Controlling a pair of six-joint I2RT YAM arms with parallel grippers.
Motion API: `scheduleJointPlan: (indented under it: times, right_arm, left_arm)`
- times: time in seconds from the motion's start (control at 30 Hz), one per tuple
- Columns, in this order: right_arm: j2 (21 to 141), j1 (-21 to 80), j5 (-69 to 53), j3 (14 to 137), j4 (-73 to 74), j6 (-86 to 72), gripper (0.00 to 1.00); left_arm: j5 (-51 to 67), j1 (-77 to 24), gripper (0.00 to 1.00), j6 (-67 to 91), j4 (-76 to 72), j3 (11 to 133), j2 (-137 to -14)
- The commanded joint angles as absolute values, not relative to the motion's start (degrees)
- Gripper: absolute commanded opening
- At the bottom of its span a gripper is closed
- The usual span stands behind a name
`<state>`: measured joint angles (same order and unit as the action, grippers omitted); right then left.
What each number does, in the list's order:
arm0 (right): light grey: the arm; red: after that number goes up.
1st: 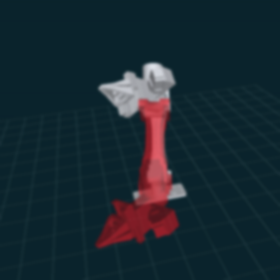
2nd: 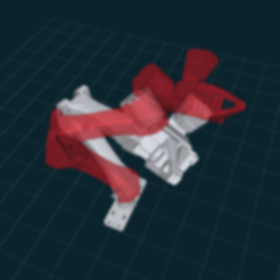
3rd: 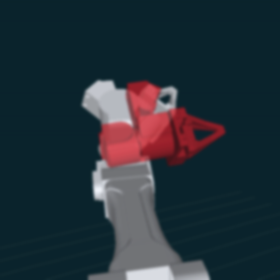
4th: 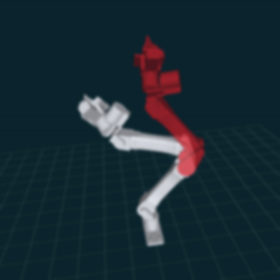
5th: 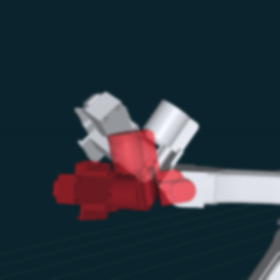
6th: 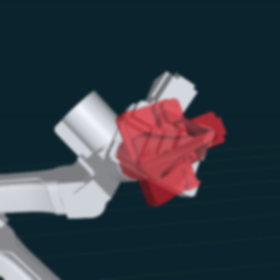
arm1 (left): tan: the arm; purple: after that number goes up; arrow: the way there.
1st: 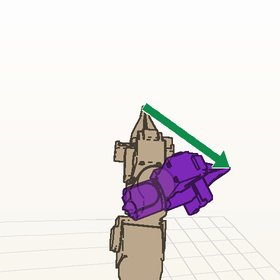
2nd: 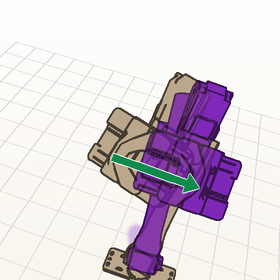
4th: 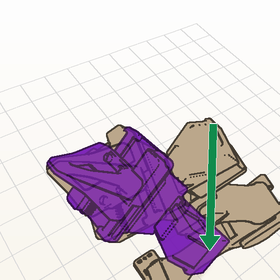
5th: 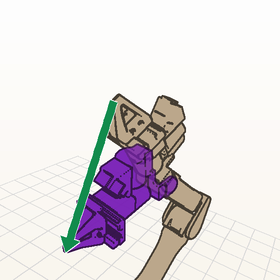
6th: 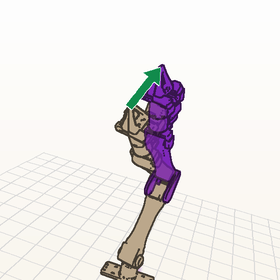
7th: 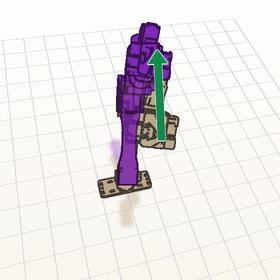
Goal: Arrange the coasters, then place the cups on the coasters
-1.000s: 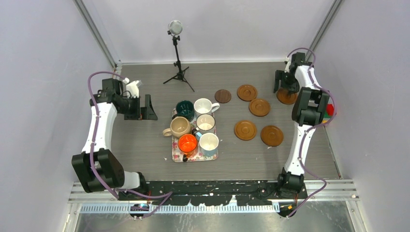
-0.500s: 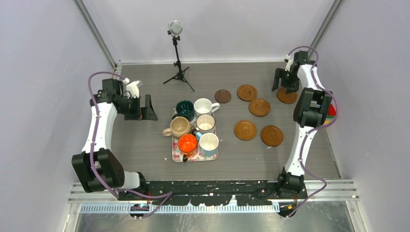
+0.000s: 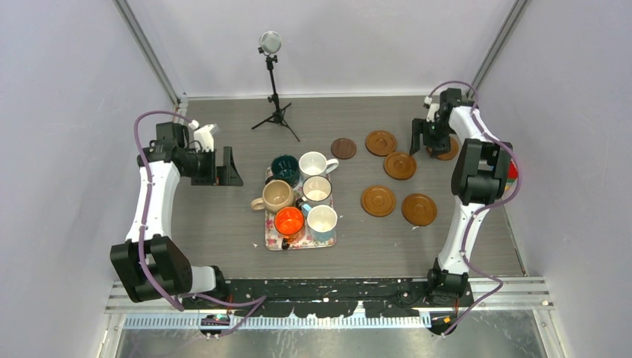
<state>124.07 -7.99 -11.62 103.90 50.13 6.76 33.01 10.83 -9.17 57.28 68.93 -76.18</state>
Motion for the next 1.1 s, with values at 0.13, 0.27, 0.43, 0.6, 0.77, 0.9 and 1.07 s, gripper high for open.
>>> scheduleJointPlan:
  times: [0.13, 0.27, 0.43, 0.6, 0.77, 0.9, 1.07]
  right_arm:
    - [119.48, -5.43, -10.73, 99.28, 47.66, 7.24, 0.78]
    - [120.16, -3.52, -10.2, 99.57, 47.3, 6.85, 0.77]
    - [121.57, -1.45, -7.38, 99.63, 47.27, 8.05, 0.77]
    - [122.96, -0.88, -5.52, 99.84, 46.96, 8.98, 0.71]
    - [125.17, -0.95, -3.02, 101.28, 46.59, 9.44, 0.62]
    - [126.72, -0.82, -4.18, 103.14, 46.66, 8.85, 0.61]
    - [128.42, -0.79, -4.3, 104.42, 46.75, 8.83, 0.58]
  left_arm:
    - [34.38, 10.74, 1.0, -9.68, 56.29, 68.65, -74.73]
    - [34.32, 10.73, 1.0, -9.71, 56.31, 68.44, -74.68]
    - [34.36, 10.73, 1.0, -9.67, 56.14, 68.4, -74.81]
    - [34.36, 10.77, 1.0, -9.67, 56.09, 68.46, -75.07]
    - [34.32, 10.72, 1.0, -9.59, 55.99, 68.56, -75.29]
    - [34.18, 10.78, 1.0, -9.58, 55.99, 68.59, -75.52]
    - [34.18, 10.77, 1.0, -9.61, 56.03, 68.81, -75.79]
